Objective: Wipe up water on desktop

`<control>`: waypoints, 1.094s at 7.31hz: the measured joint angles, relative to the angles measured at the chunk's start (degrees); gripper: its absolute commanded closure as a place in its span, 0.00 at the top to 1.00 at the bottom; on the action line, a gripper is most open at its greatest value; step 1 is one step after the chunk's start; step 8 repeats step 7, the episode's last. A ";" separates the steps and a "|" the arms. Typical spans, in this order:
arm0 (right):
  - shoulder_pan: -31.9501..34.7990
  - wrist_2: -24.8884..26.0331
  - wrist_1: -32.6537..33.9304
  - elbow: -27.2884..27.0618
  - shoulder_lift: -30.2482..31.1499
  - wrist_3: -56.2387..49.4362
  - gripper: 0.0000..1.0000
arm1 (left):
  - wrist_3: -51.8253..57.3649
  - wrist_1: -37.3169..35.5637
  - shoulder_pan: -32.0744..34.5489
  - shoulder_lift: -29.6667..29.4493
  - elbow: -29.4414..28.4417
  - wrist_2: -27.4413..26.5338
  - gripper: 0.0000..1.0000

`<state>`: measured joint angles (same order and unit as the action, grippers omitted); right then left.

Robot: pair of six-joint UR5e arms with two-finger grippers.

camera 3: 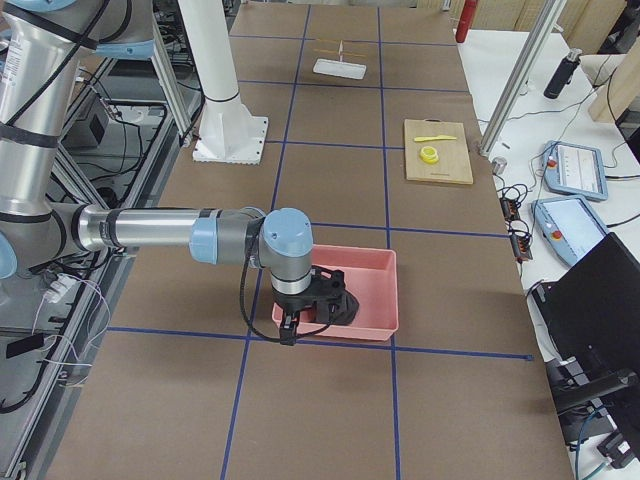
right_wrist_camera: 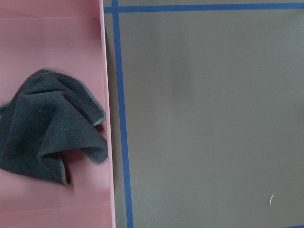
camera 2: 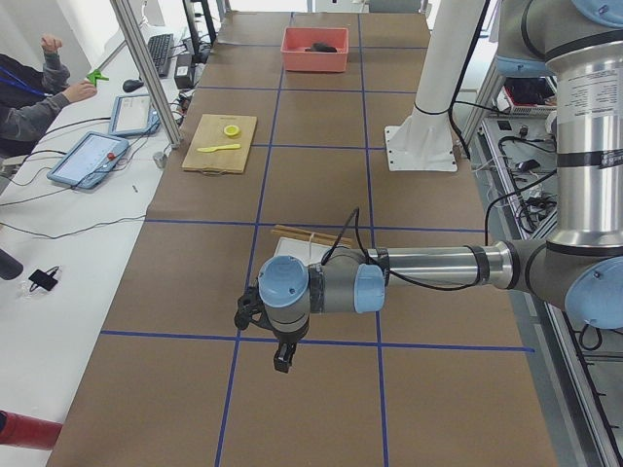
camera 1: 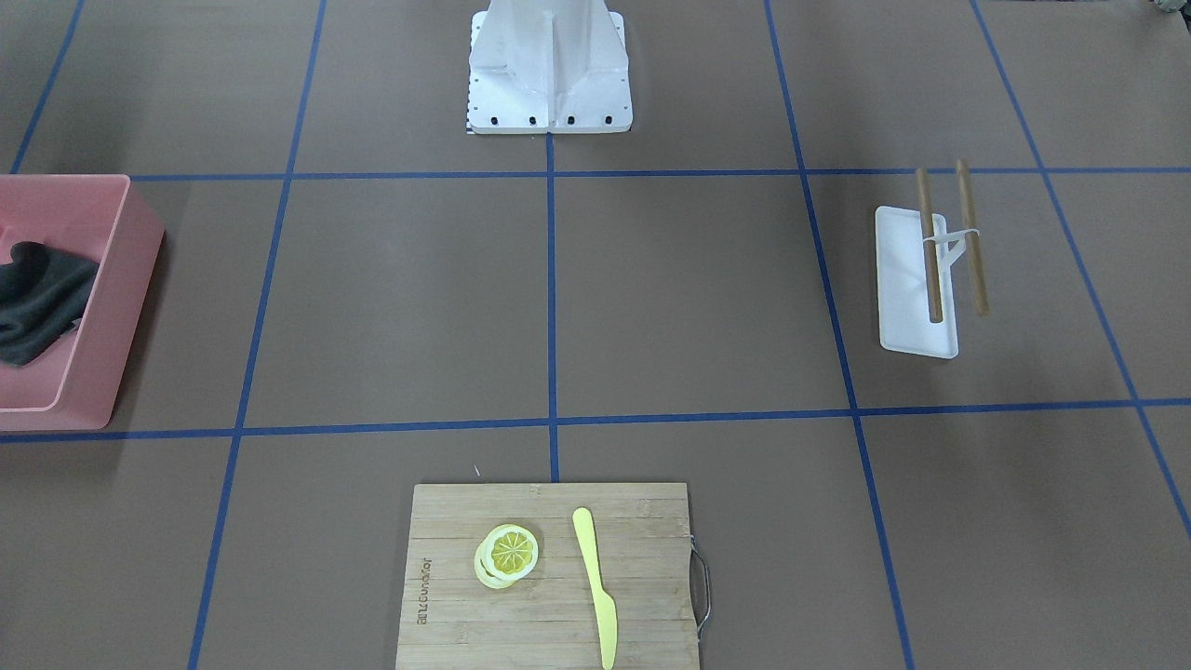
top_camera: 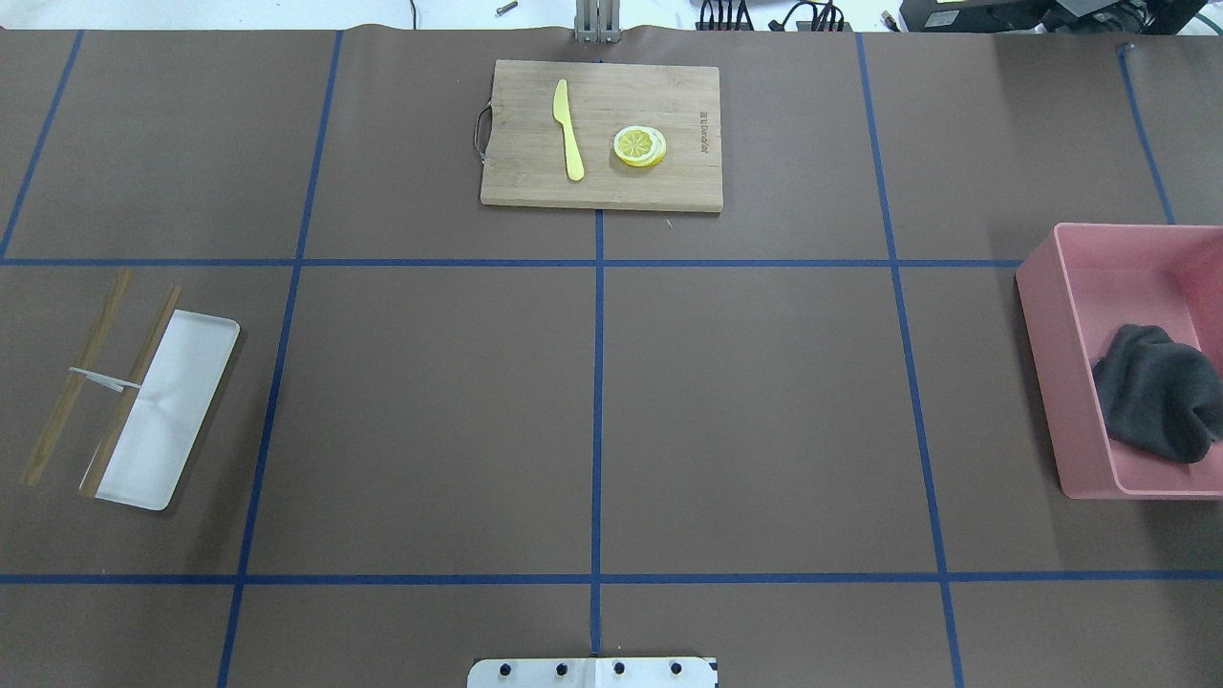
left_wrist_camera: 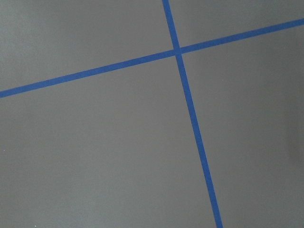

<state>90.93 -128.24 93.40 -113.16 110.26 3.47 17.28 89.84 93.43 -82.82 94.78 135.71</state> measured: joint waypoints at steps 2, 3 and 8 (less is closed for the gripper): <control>0.04 -0.21 0.02 -0.38 0.04 -0.04 1.00 | -0.12 0.04 0.00 0.03 0.02 -0.74 0.99; 0.04 -0.24 0.02 -0.51 0.04 -0.04 1.00 | -0.14 0.06 0.00 0.03 0.05 -1.04 0.99; 0.04 -0.89 0.10 -1.32 0.19 -0.04 1.00 | -0.14 0.08 0.00 0.01 -0.02 -1.23 0.99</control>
